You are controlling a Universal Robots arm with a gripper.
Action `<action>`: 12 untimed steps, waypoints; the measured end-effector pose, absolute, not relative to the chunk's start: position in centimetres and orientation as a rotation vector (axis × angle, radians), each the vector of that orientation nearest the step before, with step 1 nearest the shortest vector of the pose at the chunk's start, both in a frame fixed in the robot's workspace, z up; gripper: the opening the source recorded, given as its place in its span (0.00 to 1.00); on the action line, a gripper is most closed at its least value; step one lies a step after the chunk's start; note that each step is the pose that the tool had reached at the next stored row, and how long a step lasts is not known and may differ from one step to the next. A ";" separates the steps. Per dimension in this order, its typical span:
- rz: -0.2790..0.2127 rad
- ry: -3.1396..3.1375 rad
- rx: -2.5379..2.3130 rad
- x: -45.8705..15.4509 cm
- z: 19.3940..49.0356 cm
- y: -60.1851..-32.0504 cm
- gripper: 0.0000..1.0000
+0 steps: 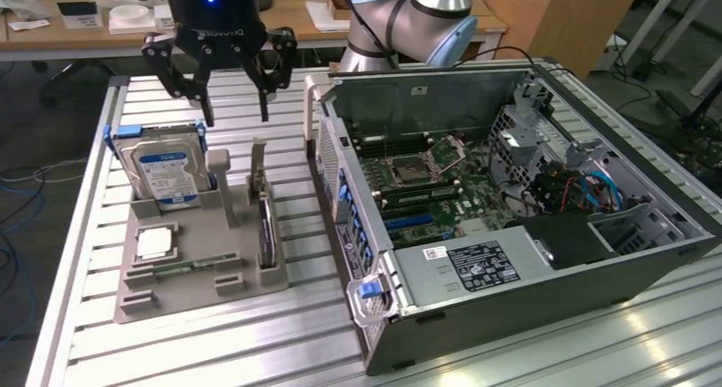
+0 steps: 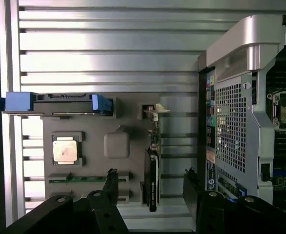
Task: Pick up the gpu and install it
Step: 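Pick up the gpu and move the gpu toward the slot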
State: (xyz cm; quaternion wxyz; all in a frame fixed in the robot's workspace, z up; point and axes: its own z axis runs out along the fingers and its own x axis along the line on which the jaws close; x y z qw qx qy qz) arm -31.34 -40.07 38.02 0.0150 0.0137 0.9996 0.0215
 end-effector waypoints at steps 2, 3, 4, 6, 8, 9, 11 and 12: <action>0.068 3.111 0.043 -31.3 37.7 -40.7 0.65; 0.069 3.111 0.043 -31.3 37.5 -41.1 0.65; 0.069 3.111 0.043 -31.3 37.3 -41.4 0.65; 0.069 3.111 0.043 -31.2 36.9 -41.8 0.65; 0.069 3.112 0.043 -30.9 36.6 -41.9 0.65; 0.069 3.112 0.043 -30.8 36.4 -41.9 0.65; 0.069 3.112 0.043 -30.8 36.0 -41.9 0.65; 0.069 3.112 0.043 -30.8 35.9 -41.9 0.65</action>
